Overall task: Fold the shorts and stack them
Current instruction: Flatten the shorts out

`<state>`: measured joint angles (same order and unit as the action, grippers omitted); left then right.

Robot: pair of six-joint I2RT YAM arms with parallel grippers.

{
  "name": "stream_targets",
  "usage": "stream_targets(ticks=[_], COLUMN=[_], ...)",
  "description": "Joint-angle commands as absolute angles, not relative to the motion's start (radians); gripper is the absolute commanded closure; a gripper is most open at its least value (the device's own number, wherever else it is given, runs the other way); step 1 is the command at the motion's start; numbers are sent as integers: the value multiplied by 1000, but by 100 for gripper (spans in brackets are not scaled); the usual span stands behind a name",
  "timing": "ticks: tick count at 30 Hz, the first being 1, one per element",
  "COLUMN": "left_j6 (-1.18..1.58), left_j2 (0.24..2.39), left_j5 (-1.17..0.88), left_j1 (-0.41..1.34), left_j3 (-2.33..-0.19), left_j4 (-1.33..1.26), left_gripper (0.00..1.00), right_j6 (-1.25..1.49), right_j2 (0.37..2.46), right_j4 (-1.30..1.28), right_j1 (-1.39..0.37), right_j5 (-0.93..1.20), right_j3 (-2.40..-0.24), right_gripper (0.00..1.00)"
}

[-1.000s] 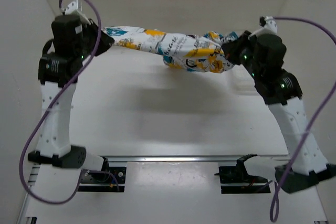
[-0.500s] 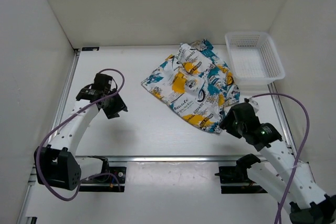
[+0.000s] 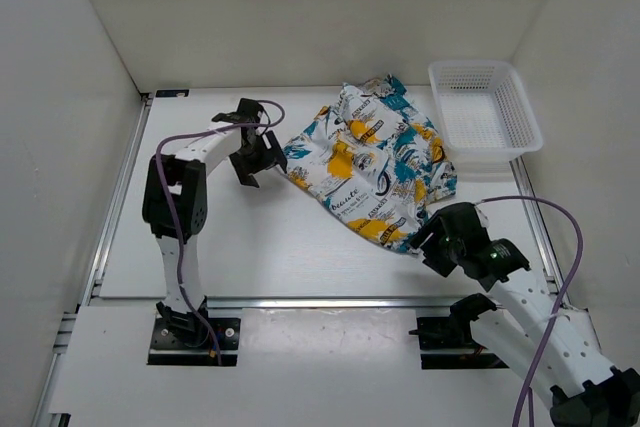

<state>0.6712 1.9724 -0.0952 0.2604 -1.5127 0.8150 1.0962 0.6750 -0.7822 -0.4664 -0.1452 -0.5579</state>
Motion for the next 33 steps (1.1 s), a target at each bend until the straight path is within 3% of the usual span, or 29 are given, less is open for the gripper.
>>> stream_targets(ticks=[1, 7, 10, 11, 13, 14, 17, 19, 28, 33], left_j6=[649, 649, 670, 670, 645, 635, 612, 612, 613, 632], left_j2=[2052, 2227, 2299, 2318, 2374, 2391, 2360, 2275, 1723, 1531], left_j5=[-132, -132, -123, -135, -182, -210, -233, -131, -58, -49], left_j1=[265, 276, 276, 276, 276, 276, 276, 264, 132, 132], left_j3=[-1627, -1794, -1874, -1893, -1954, -1977, -1990, -1929, -1321, -1122], left_j4=[810, 821, 833, 842, 842, 853, 910, 910, 812, 811], left_gripper=[4, 5, 13, 20, 53, 90, 90, 90, 90, 90], right_j6=[1150, 1150, 1150, 1160, 1169, 1178, 1189, 1189, 1184, 1317], right_j2=[643, 652, 641, 641, 618, 618, 618, 647, 837, 821], right_j4=[-735, -753, -765, -775, -775, -775, -775, -755, -690, -605], right_j1=[-463, -454, -454, -454, -454, -454, -454, -454, -497, -506], right_j5=[-92, -92, -92, -92, -92, -92, -83, -65, -86, -38], right_j3=[-558, -568, -577, -577, -577, -577, -558, -549, -565, -457], right_gripper=[30, 29, 27, 27, 26, 25, 20, 19, 17, 26])
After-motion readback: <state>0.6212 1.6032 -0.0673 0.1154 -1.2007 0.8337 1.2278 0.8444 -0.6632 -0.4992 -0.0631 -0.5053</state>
